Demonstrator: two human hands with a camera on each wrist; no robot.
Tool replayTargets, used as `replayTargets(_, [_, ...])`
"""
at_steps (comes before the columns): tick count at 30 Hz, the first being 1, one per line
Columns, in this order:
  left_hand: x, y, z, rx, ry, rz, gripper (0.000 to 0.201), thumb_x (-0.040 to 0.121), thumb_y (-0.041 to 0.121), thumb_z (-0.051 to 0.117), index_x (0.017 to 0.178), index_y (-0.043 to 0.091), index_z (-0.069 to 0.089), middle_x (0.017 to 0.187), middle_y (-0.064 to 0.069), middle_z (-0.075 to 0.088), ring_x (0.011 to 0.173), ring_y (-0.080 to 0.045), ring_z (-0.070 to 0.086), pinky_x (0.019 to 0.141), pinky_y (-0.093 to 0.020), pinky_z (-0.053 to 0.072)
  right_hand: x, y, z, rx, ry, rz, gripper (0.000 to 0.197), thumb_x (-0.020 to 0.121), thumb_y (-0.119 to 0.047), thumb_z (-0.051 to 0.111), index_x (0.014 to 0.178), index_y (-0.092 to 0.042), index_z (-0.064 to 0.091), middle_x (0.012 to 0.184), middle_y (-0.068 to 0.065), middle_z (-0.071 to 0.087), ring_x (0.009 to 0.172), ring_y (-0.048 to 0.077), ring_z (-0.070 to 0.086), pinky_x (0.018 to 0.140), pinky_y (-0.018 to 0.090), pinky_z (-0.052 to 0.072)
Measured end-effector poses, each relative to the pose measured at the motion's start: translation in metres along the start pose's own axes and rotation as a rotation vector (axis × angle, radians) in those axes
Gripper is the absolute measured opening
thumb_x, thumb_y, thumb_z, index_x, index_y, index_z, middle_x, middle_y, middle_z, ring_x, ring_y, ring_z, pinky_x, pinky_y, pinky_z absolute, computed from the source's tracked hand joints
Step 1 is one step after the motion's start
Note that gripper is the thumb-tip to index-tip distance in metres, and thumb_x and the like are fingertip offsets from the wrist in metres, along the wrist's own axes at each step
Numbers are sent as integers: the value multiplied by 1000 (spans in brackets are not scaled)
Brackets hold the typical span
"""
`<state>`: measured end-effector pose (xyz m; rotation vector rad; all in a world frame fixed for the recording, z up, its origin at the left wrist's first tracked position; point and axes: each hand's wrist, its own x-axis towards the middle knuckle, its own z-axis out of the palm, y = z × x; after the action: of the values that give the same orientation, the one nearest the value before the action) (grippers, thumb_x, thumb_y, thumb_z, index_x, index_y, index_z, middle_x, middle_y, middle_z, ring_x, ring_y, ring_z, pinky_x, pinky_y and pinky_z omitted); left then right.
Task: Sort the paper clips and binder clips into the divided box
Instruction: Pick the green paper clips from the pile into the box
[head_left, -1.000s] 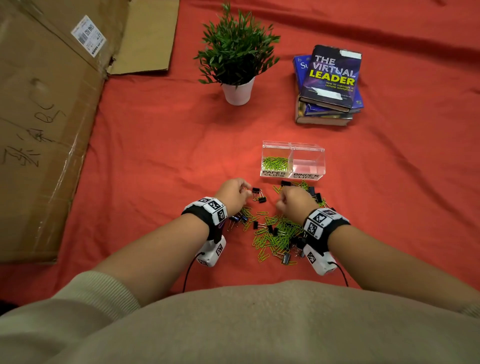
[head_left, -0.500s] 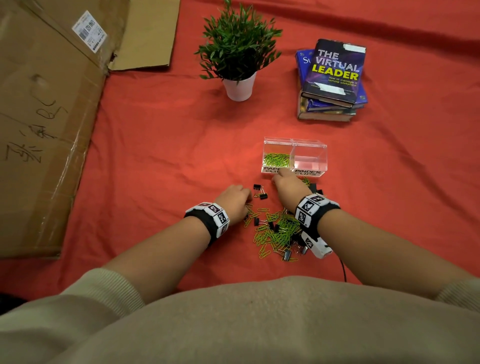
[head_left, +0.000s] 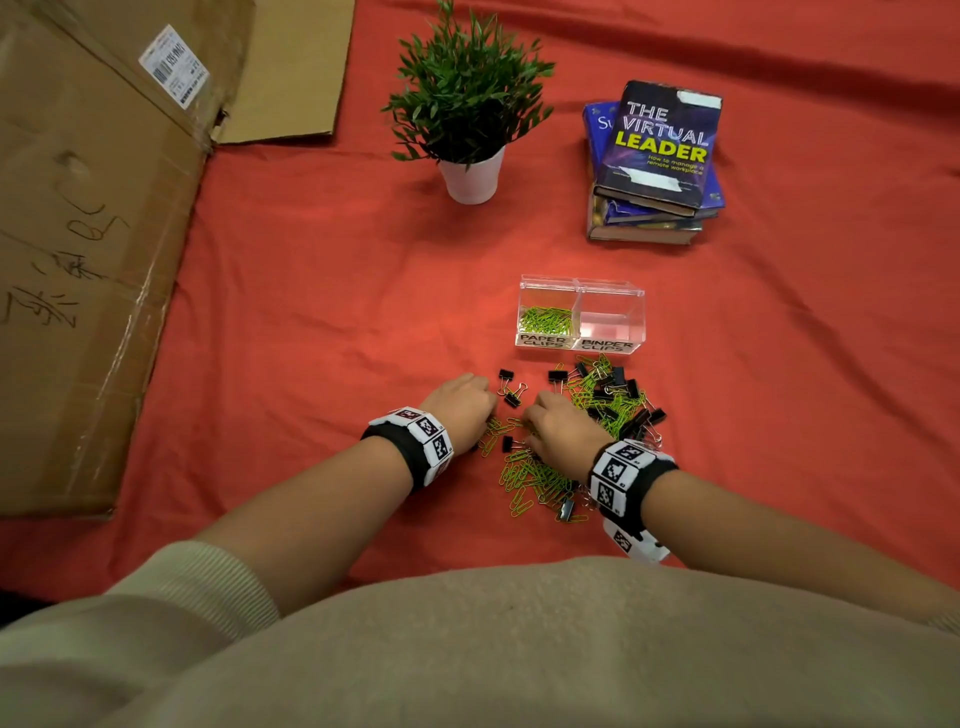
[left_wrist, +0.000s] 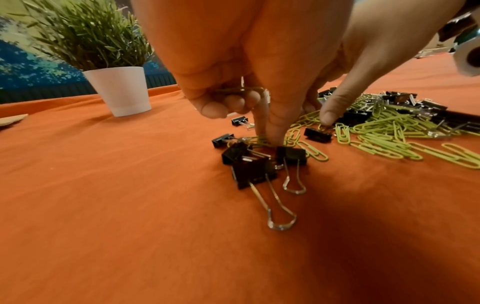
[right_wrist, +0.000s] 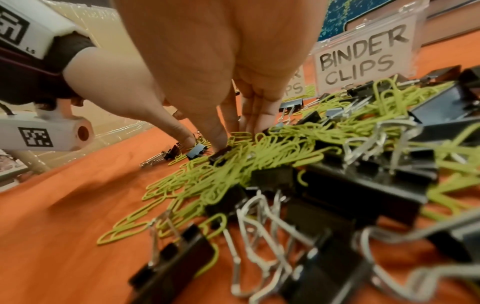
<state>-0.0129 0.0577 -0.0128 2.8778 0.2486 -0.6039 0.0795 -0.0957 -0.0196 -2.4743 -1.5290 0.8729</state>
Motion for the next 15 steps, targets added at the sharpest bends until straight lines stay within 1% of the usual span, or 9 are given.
replayTargets(5, [2,2,0,37,-8,5,24,89,14,52,111,5,56,114,-12,52,114,-29,46,95,-40,40,-1,-2,-3,114,-38,110,23,91,-15,56,110,-4,60,112,12,56,108,28,53,94,36,46])
replayTargets(7, [2,0,1,61,-11,21,23,89,14,52,111,5,54,114,-11,52,111,-29,47,93,-39,41,1,-4,-8,140,-63,147,18,91,-13,54,105,-4,62,110,13,60,103,27,57,91,36,48])
replayTargets(9, [1,-2,4,89,-7,39,24,88,13,54,111,6,52,112,-10,50,107,-28,47,90,-38,42,2,-5,-15,209,-86,188,14,91,-11,53,100,-6,63,104,11,64,96,26,61,86,37,51])
replayTargets(11, [0,-3,7,111,7,53,24,87,14,55,110,8,51,110,-10,49,104,-28,48,88,-37,42,5,-5,-23,316,-99,228,10,90,-8,54,92,-10,63,93,4,64,87,21,63,77,34,54])
replayTargets(13, [1,-4,9,89,14,55,25,89,17,55,111,8,51,110,-10,49,104,-28,48,89,-37,41,8,-1,-39,457,-71,259,8,89,-9,57,85,-14,61,84,-1,63,72,13,60,61,25,52])
replayTargets(14, [1,-4,9,53,12,47,25,90,20,55,112,8,51,112,-10,51,106,-28,48,90,-37,41,10,2,-49,514,-41,260,9,89,-9,58,83,-16,59,82,0,62,67,12,58,56,24,50])
replayTargets(15, [2,-3,8,-5,13,32,25,92,22,54,112,8,51,113,-10,52,107,-28,48,92,-37,40,13,5,-62,561,-8,252,8,89,-10,59,83,-16,59,82,1,63,67,12,59,57,25,53])
